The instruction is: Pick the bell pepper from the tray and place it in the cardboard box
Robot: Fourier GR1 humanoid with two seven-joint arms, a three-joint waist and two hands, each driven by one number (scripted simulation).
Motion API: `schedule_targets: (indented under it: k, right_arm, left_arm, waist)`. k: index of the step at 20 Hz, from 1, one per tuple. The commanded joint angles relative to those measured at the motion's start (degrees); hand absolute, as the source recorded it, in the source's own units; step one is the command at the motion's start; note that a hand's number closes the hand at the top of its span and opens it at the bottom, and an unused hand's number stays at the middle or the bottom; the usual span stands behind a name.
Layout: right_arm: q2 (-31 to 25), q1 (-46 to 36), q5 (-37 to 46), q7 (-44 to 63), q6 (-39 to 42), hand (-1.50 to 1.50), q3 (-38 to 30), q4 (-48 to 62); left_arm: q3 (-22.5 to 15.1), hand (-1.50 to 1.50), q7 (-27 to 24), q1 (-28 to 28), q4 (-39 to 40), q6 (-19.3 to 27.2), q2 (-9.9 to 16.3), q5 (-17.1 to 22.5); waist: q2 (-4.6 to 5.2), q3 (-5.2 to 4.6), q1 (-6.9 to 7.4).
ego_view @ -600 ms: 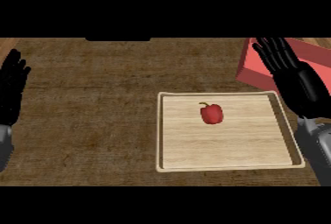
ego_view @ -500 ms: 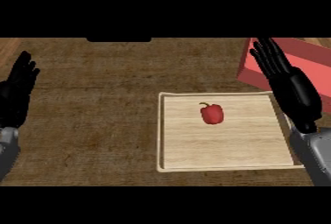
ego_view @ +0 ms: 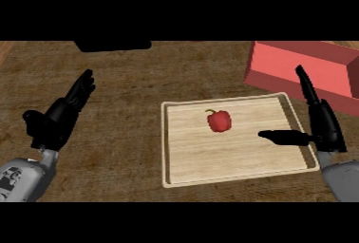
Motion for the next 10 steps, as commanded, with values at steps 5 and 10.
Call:
schedule_targets:
  k: [5, 10]
  right_arm:
    - [-5.15, 5.08, 33.24, 12.17, -15.1, -1.5, 10.59, -1.58]
    - [-3.93, 6.38, 45.73, 29.39, -6.51, -1.5, 15.22, -10.44]
  left_arm:
    - [-5.06, 0.0, -0.84, 0.6, -0.59, -1.81, -2.95, -1.64]
    - [-5.77, 0.0, -1.28, 1.67, -0.51, -1.76, -3.08, -2.52]
  waist:
    - [-0.63, 0.07, 0.89]
    - [-1.09, -0.09, 0.7]
